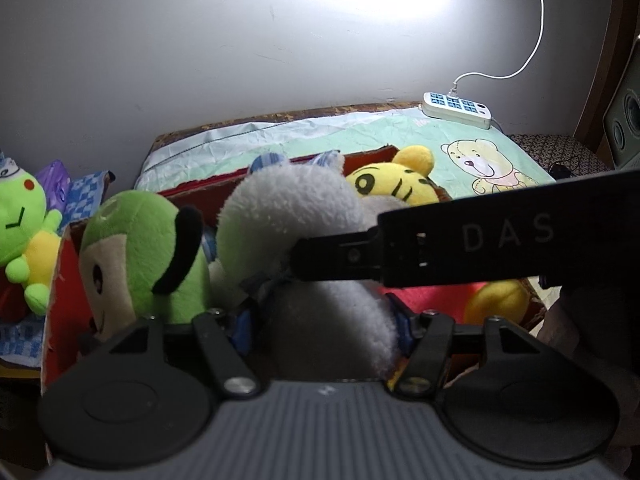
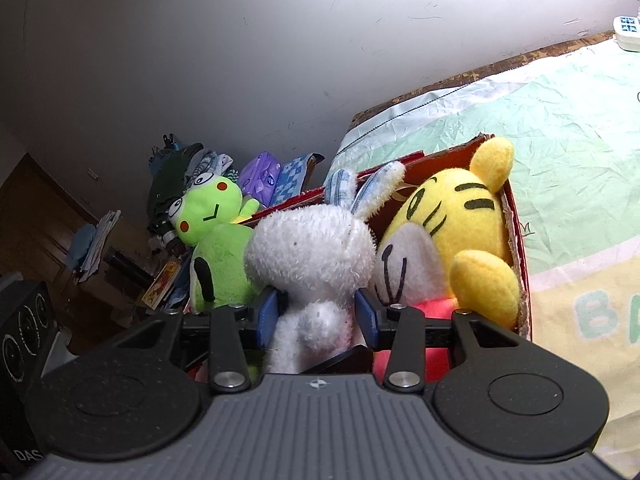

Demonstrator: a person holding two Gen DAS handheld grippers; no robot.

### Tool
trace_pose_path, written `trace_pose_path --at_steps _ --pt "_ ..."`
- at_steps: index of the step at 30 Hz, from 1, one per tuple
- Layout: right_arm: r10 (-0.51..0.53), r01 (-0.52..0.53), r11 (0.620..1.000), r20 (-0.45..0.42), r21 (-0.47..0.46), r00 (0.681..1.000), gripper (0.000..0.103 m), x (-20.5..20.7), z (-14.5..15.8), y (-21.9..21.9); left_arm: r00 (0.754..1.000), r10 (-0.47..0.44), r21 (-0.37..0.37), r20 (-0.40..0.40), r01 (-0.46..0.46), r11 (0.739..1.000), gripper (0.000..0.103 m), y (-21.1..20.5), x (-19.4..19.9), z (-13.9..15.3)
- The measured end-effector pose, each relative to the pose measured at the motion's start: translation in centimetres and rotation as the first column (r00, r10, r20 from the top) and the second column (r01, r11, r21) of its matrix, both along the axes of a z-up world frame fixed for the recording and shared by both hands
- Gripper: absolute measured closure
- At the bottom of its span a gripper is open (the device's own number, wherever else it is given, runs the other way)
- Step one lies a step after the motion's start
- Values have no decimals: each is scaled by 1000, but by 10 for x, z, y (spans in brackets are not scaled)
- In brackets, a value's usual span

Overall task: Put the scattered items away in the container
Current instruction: 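Lower the pink bunny into the red box with the right gripper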

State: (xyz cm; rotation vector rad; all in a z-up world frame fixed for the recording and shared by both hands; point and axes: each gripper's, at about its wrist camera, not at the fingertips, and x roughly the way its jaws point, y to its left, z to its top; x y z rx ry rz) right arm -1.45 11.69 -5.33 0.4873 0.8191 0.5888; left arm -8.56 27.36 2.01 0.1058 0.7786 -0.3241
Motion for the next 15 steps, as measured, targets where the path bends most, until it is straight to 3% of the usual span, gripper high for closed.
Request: trace_pose_path --at_steps 5,15 --pt "-22 21 999 -32 -41 999 64 1 -6 -2 1000 -23 14 4 23 1000 36 -7 -2 -3" --pt "-45 51 988 40 -148 998 57 -7 7 5 1000 -13 -21 14 13 1000 34 -1 -5 6"
